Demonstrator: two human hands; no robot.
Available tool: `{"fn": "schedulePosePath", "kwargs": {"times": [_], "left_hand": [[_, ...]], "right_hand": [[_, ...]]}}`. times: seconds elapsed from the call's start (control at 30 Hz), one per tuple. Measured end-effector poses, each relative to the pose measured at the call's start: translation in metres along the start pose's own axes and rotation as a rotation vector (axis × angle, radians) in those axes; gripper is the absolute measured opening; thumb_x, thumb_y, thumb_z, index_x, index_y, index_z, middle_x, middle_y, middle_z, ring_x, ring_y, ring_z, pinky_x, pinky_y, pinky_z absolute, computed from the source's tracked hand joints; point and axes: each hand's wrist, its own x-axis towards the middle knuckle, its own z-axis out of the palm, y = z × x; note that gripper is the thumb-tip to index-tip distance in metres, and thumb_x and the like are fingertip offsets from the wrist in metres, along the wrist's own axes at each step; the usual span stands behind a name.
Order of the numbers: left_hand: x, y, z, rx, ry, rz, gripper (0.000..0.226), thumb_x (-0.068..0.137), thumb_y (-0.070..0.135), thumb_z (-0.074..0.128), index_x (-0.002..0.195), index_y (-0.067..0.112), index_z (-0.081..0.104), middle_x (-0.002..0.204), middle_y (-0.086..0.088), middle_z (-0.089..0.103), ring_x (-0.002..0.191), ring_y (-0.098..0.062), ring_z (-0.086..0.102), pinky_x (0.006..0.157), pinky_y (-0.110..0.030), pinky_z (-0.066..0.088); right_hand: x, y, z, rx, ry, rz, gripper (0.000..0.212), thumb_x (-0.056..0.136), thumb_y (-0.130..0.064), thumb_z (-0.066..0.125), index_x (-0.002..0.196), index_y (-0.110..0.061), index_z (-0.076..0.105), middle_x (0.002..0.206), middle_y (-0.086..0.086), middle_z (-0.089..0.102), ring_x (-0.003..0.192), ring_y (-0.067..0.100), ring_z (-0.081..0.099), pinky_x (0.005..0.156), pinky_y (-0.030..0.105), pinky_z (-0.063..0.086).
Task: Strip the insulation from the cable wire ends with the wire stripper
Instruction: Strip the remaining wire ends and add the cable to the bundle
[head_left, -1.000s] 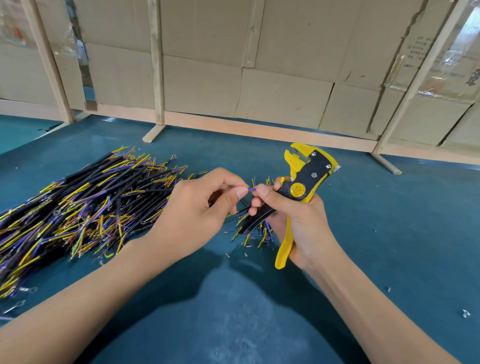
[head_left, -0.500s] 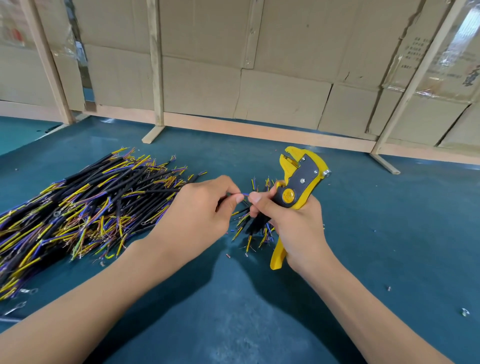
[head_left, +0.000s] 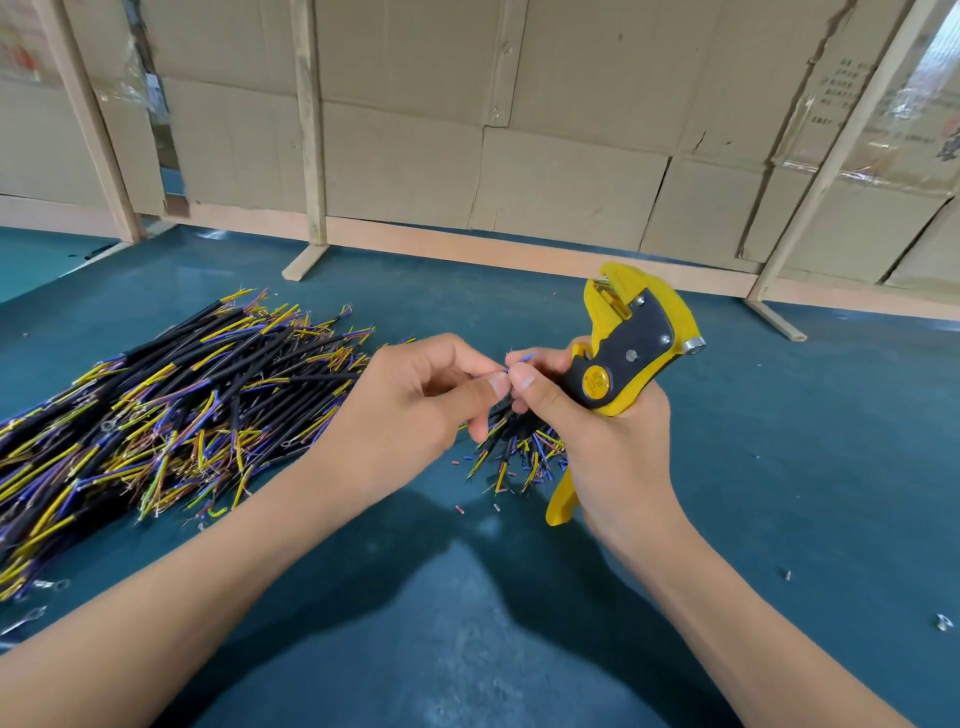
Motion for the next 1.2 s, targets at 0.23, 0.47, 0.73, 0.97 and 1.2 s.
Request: {"fn": "schedulePosePath", "kwargs": {"times": [0.23, 0.47, 0.73, 0.97, 1.2], "left_hand": [[-0.001, -0.001, 0.004, -0.125, 0.018, -0.099, 0.016, 0.095, 0.013, 0.065, 0.081, 0.016, 0.07, 0.061, -0.01, 0.059, 0.039, -0.015, 0.025, 0.04, -0.016, 0.022], [0.001, -0.004, 0.004, -0.043, 0.067, -0.112, 0.011, 0.097, 0.013, 0.062, 0.089, 0.008, 0.066, 0.061, -0.005, 0.058, 0.04, -0.013, 0.029, 0.04, -0.017, 0.023], [0.005, -0.015, -0.001, 0.291, 0.087, -0.08, 0.013, 0.1, 0.025, 0.058, 0.088, 0.023, 0.064, 0.06, 0.01, 0.06, 0.047, -0.001, 0.045, 0.048, -0.015, 0.033], [0.003, -0.006, -0.002, 0.553, 0.086, 0.062, 0.006, 0.098, 0.026, 0.063, 0.092, 0.024, 0.063, 0.064, 0.009, 0.063, 0.059, 0.0, 0.053, 0.055, -0.009, 0.036], [0.005, -0.014, 0.004, 0.23, 0.159, -0.091, 0.012, 0.098, 0.025, 0.063, 0.088, 0.02, 0.067, 0.06, 0.008, 0.061, 0.043, 0.0, 0.043, 0.043, -0.011, 0.031]], "right_hand": [[-0.002, -0.001, 0.001, 0.002, 0.081, 0.049, 0.022, 0.079, -0.009, 0.08, 0.081, 0.001, 0.061, 0.072, 0.009, 0.067, 0.074, 0.02, 0.067, 0.076, 0.033, 0.058], [-0.003, -0.003, 0.002, -0.055, 0.091, 0.086, 0.024, 0.08, -0.005, 0.081, 0.072, -0.018, 0.062, 0.075, 0.01, 0.07, 0.072, 0.024, 0.065, 0.08, 0.046, 0.059], [-0.006, 0.001, 0.003, -0.097, 0.051, 0.066, 0.016, 0.085, 0.001, 0.078, 0.088, 0.007, 0.064, 0.075, 0.005, 0.073, 0.07, 0.017, 0.067, 0.072, 0.03, 0.059], [-0.002, -0.001, 0.002, -0.084, 0.083, 0.063, 0.019, 0.084, 0.0, 0.079, 0.075, -0.008, 0.065, 0.066, 0.005, 0.069, 0.065, 0.02, 0.066, 0.067, 0.025, 0.056], [-0.002, 0.004, 0.003, -0.073, 0.065, 0.056, 0.018, 0.085, 0.0, 0.078, 0.086, 0.008, 0.061, 0.07, 0.006, 0.072, 0.067, 0.019, 0.066, 0.068, 0.026, 0.057]]}}
